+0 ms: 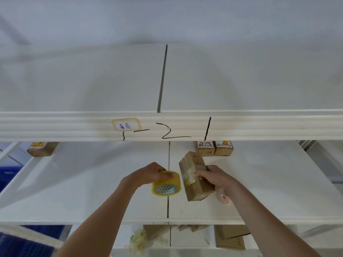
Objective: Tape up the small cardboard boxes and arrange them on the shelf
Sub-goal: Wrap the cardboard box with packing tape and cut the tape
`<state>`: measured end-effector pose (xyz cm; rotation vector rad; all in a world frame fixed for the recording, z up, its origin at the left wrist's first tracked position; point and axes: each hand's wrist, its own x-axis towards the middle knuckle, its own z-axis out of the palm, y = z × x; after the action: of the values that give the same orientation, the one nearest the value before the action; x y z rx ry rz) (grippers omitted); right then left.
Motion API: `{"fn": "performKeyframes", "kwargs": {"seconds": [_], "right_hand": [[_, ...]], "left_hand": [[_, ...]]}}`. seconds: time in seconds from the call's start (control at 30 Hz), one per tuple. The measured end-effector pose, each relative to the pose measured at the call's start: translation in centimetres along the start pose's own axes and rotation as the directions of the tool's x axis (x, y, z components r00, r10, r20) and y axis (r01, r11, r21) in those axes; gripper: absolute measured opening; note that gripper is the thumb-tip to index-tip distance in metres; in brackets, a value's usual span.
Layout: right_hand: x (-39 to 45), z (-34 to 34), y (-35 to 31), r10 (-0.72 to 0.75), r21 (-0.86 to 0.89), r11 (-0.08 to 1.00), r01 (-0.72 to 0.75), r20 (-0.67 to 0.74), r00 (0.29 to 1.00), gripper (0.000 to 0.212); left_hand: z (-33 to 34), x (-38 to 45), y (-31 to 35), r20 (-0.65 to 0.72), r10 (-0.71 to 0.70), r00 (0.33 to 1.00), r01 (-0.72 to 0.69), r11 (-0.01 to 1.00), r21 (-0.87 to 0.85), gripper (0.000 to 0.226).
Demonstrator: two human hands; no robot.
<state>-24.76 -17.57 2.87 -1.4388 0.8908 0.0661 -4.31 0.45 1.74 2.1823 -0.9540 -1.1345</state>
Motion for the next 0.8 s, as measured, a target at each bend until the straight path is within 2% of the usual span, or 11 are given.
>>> {"fn": "performKeyframes", "kwargs": {"seconds": [0.1,0.17,0.27,0.37,0.6,0.7,0.8], "right_hand": [[0.2,0.0,-0.2,-0.001,-0.014,1.0,0.001,0.013,1.0,0.033],[0.3,0.1,-0.2,-0.002,-0.01,1.0,0.002,0.003,1.0,0.034],[0.6,0.0,-0.3,-0.003,0.004,1.0,0.003,-0.012,1.0,0.033],[0.8,-0.1,-0.3,-0.008,-0.001,1.0,0.008,-0.018,1.0,0.031],[0.8,-1.4,0.3,0.012,0.077,0.997,-0.011,-0.002,1.0,0.036],[0.7,-1.0,0.5,0.012,0.122,0.992,-0.016,0.039,0.999,0.035],[0.7,-0.2,0.7,-0.011,0.203,0.979,-0.006,0.079,0.997,0.03]], "left_hand": [[-0.1,0.4,0.2,-0.045,-0.031,0.998,0.037,0.99,0.139,0.053],[-0.2,0.6,0.1,-0.115,-0.058,0.992,0.086,0.963,0.254,0.066],[-0.3,0.8,0.1,-0.118,-0.091,0.989,0.122,0.95,0.287,0.085],[-0.1,0.9,0.3,-0.059,-0.119,0.991,0.131,0.949,0.286,0.092],[-1.0,0.4,-1.0,-0.025,-0.063,0.998,0.064,0.996,0.067,0.057],[-1.1,0.8,-0.9,-0.067,-0.049,0.997,0.061,0.978,0.197,0.047],[-1.1,1.3,-0.6,-0.083,-0.054,0.995,0.08,0.933,0.352,0.05]]}}
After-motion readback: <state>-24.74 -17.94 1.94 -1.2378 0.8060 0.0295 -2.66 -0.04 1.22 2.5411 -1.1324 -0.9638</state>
